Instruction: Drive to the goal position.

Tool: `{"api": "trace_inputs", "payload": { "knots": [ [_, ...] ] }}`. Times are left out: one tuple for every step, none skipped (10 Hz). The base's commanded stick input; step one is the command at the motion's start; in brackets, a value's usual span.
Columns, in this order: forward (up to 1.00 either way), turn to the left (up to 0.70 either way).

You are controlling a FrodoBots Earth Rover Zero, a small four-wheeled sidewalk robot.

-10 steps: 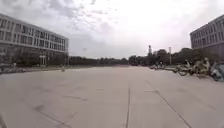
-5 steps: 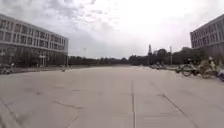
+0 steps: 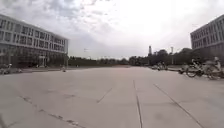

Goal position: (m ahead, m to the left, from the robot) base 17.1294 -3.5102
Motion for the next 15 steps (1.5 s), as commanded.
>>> {"api": "trace_inputs", "payload": {
  "knots": [
    [0.70,0.00],
    [0.70,0.00],
    [0.70,0.00],
    [0.70,0.00],
    [0.70,0.00],
    [0.70,0.00],
    [0.70,0.00],
    [0.70,0.00],
    [0.70,0.00],
    [0.70,0.00],
    [0.70,0.00],
    [0.70,0.00],
    [0.70,0.00],
    [0.70,0.00],
    [0.70,0.00]
  ]
}}
